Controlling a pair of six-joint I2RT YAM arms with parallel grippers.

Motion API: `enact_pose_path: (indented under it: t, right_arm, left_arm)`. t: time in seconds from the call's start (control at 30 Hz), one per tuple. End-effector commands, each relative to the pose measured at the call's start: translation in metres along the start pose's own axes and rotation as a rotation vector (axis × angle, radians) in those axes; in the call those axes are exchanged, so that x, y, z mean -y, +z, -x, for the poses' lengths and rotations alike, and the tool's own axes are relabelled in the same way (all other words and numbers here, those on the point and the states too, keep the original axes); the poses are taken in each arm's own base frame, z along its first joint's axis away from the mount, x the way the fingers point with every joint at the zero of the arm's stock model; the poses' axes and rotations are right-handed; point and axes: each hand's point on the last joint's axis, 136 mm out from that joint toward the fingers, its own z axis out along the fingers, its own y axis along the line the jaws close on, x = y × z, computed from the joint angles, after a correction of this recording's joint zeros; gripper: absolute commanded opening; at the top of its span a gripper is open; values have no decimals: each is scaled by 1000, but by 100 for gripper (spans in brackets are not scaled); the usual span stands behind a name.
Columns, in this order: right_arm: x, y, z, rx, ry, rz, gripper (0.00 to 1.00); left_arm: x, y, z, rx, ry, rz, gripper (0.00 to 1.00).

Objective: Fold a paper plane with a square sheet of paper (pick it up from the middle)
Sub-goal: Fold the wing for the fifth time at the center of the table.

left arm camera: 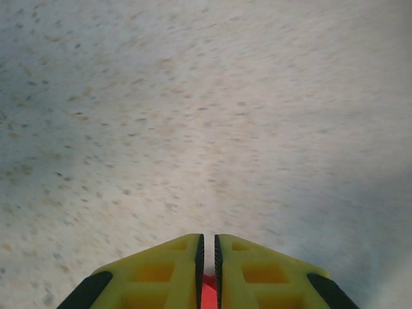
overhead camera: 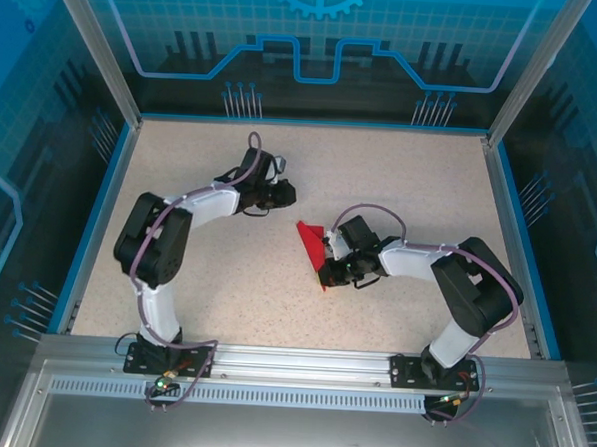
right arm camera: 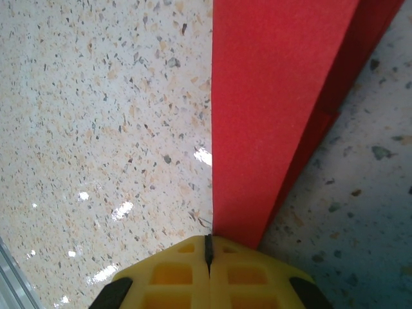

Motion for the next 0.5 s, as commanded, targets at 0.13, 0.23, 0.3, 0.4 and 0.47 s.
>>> enact_pose_path:
  t: [0.13, 0.23, 0.3, 0.4, 0.47]
  right_arm:
    - [42, 4, -53, -174, 111, -177, 3]
    - [44, 3, -54, -177, 107, -186, 3]
    - [44, 3, -54, -175, 107, -189, 3]
    - [44, 3, -54, -171, 110, -185, 3]
    - [43, 3, -54, -169, 110, -184, 2]
  left_arm:
    - [42, -7, -61, -105, -17, -123, 15]
    - [41, 5, -88, -167, -6, -109, 14]
    - [34, 17, -101, -202, -16, -90, 14]
    - [24, 28, -107, -219, -23, -63, 12]
    - [19, 31, -106, -213, -18, -44, 12]
